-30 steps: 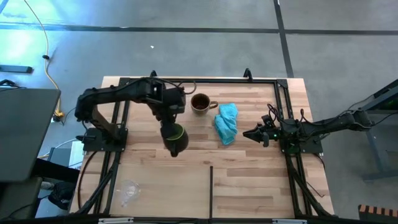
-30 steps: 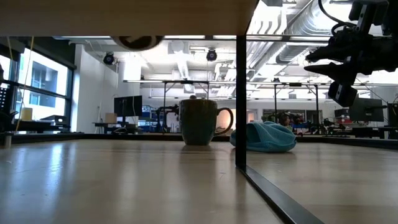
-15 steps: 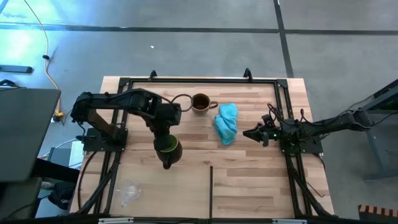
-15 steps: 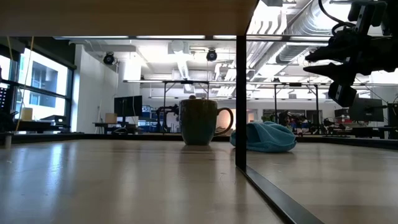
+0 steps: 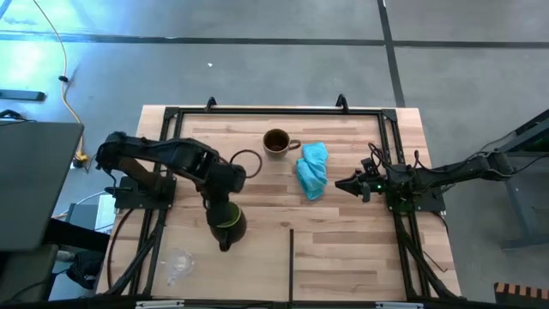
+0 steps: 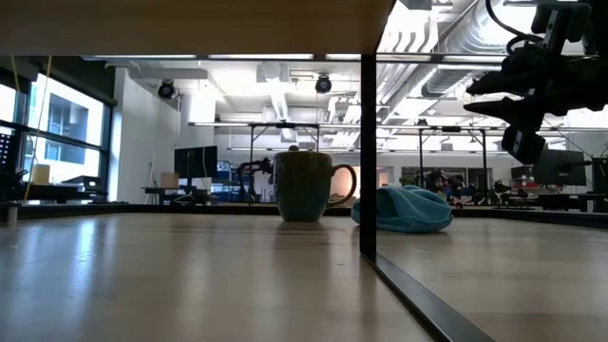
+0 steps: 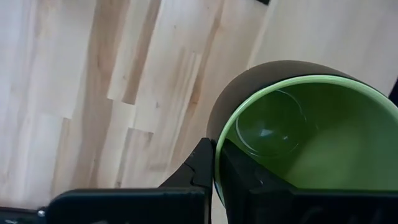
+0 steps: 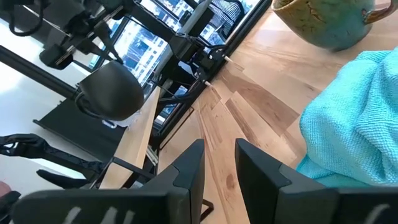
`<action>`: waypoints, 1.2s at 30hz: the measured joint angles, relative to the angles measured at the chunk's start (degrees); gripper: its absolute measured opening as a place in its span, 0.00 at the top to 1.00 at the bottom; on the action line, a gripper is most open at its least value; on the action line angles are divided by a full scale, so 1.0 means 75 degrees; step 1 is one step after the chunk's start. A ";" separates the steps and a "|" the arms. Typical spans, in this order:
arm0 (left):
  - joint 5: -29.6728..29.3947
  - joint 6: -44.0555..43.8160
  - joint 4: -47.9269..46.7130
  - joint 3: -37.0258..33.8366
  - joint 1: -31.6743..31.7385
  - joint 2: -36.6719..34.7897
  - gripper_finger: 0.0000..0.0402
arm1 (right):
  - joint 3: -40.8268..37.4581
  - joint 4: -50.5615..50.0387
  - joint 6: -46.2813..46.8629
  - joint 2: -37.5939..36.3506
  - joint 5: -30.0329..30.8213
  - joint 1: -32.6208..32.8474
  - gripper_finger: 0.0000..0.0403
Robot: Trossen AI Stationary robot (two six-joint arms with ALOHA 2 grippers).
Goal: Stack small to large cups/mugs on shelf
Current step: Put the black mug on the shelf
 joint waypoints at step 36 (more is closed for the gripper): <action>-0.0792 -0.2589 0.0616 -0.0003 -0.2361 0.0003 1.00 | 0.0000 -0.0034 -0.0024 0.0000 -0.0006 -0.0003 0.80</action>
